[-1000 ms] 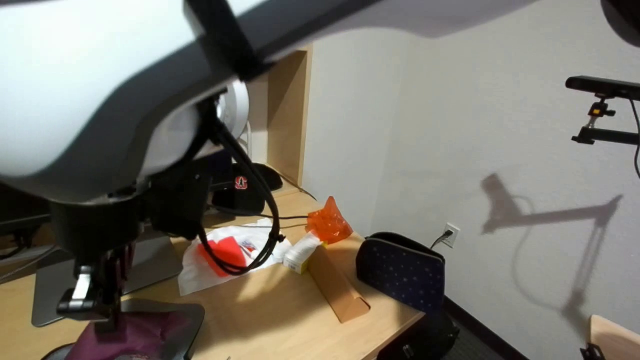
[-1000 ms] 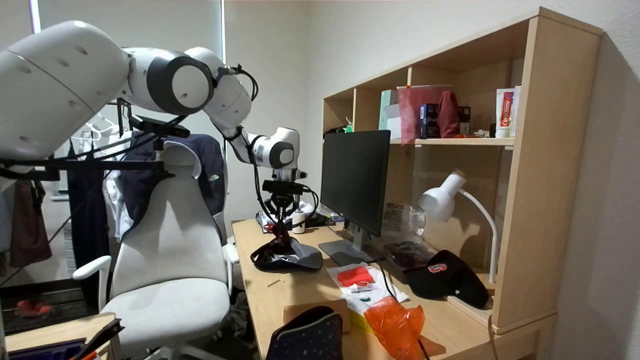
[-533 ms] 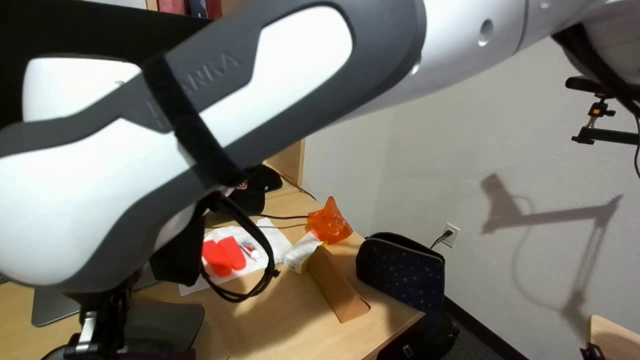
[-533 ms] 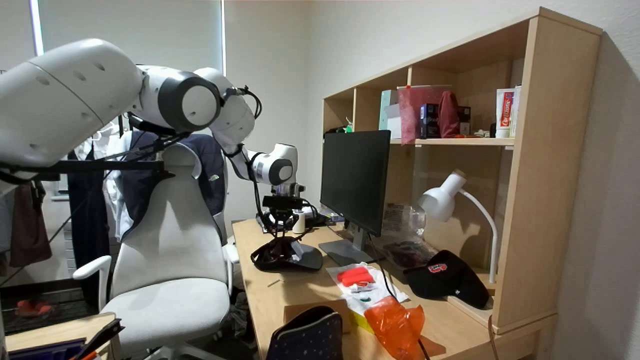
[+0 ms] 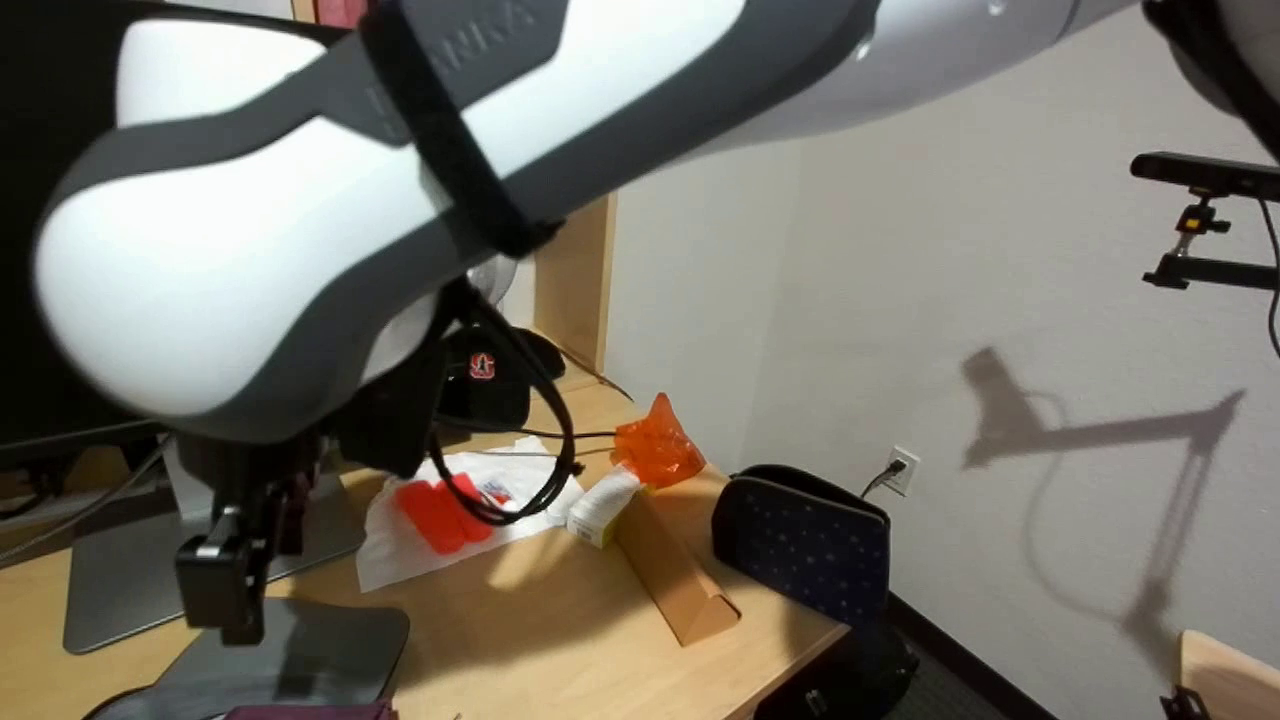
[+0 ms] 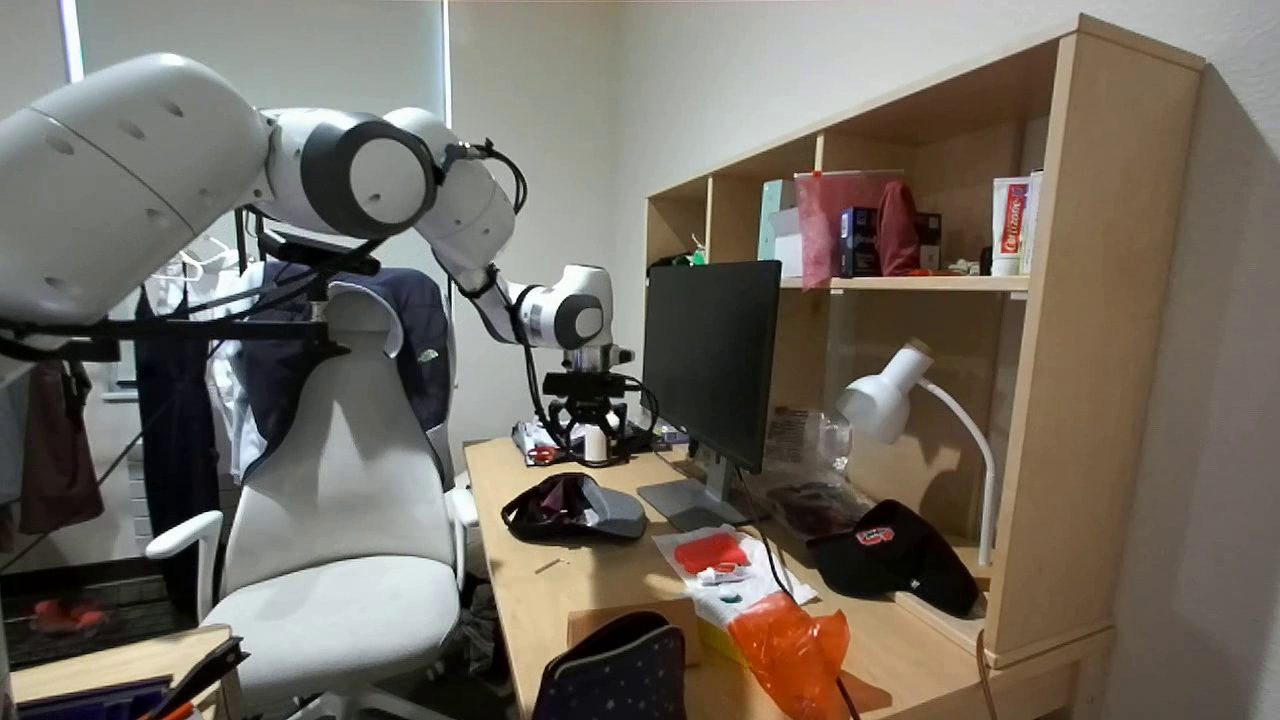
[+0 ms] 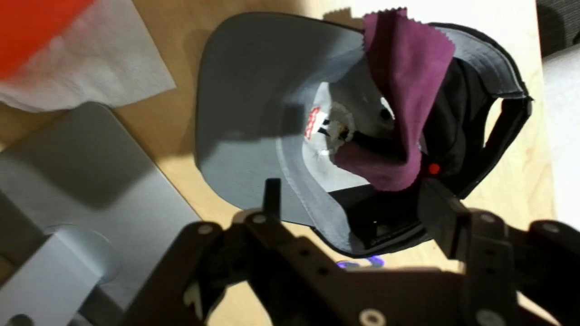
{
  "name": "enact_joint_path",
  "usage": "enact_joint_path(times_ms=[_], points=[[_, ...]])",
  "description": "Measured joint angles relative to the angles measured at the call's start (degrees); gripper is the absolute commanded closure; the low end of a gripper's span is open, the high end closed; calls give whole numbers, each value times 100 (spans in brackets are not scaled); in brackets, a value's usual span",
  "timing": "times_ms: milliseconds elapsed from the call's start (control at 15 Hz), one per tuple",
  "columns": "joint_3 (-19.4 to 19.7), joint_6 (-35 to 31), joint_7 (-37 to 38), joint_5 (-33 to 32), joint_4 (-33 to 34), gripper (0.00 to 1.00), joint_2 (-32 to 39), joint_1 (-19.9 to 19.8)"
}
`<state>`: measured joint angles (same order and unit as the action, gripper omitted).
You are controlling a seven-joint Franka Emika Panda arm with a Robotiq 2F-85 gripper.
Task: Pick up the purple object and put it in the hat
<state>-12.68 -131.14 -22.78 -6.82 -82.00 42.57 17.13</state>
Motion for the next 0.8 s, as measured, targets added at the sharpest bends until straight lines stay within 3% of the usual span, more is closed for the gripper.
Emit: enact_joint_path(times_ms=[333, 800], points=[[128, 2, 742, 241, -707, 0, -815, -414], [186, -47, 1655, 1212, -2634, 0, -2460, -816]])
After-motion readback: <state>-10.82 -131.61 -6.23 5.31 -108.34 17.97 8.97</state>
